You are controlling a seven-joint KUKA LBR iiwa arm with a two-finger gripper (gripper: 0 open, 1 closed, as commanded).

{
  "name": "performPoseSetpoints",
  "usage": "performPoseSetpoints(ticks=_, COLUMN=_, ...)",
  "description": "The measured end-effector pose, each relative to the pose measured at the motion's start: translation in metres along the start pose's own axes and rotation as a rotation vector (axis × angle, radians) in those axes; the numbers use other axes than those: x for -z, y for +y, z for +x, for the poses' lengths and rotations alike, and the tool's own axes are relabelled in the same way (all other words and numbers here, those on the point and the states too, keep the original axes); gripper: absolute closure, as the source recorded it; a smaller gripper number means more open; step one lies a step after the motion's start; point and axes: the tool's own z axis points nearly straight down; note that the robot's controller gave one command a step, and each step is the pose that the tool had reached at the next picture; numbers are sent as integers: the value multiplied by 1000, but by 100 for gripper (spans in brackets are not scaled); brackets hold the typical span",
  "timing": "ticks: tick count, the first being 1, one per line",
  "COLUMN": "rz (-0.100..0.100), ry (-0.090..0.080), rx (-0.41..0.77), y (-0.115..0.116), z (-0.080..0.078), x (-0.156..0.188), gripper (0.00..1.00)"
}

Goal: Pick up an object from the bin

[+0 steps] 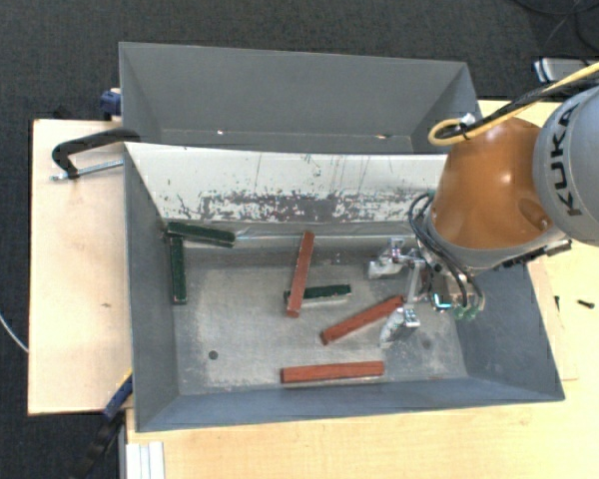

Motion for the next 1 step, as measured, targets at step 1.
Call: performPoseSetpoints(ticks=1, rz=1, ry=-8, rx=1, y=0, z=-2, x=4, gripper=0)
